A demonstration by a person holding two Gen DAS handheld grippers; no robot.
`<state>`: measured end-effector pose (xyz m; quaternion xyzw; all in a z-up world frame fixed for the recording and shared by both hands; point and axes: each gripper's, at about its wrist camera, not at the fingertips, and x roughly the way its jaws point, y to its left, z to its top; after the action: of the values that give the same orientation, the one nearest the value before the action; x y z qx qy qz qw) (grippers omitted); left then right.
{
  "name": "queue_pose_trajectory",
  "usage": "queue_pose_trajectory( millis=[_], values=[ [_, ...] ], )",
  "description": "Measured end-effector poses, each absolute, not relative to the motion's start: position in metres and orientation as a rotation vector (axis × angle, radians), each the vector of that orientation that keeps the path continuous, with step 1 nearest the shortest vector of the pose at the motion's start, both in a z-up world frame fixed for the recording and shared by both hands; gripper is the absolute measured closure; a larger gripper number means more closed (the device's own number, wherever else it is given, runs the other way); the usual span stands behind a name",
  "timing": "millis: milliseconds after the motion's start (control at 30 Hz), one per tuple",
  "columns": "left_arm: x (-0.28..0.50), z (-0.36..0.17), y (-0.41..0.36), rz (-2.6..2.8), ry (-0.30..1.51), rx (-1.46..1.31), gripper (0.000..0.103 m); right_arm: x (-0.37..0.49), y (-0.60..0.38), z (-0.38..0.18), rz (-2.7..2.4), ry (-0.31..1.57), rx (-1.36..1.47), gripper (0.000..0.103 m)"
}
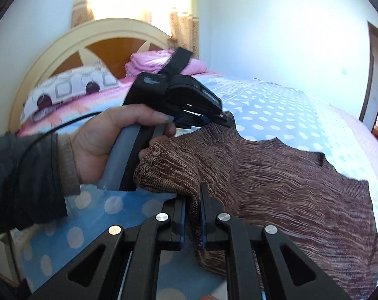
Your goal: Fold small clothes
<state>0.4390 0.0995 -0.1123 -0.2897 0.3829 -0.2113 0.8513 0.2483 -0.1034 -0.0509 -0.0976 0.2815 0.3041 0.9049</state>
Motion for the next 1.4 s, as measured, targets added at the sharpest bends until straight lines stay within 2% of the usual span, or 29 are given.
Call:
queue_pose_trajectory(
  millis=[300, 467, 1067, 1400],
  values=[
    [0.436, -0.061, 0.035, -0.536, 0.749, -0.525, 0.095, 0.250, -0.159, -0.026, 0.579, 0.565, -0.082, 0.095],
    [0.440, -0.050, 0.005, -0.562, 0.743, -0.515, 0.095, 0.249, -0.183, -0.024, 0.548, 0.563, -0.036, 0.095],
    [0.444, -0.043, -0.111, -0.699, 0.797, -0.402, 0.095, 0.245, -0.292, -0.031, 0.419, 0.625, 0.098, 0.095],
    [0.448, -0.056, -0.162, -0.712, 0.850, -0.294, 0.095, 0.242, -0.335, -0.057, 0.363, 0.699, 0.185, 0.095]
  ],
)
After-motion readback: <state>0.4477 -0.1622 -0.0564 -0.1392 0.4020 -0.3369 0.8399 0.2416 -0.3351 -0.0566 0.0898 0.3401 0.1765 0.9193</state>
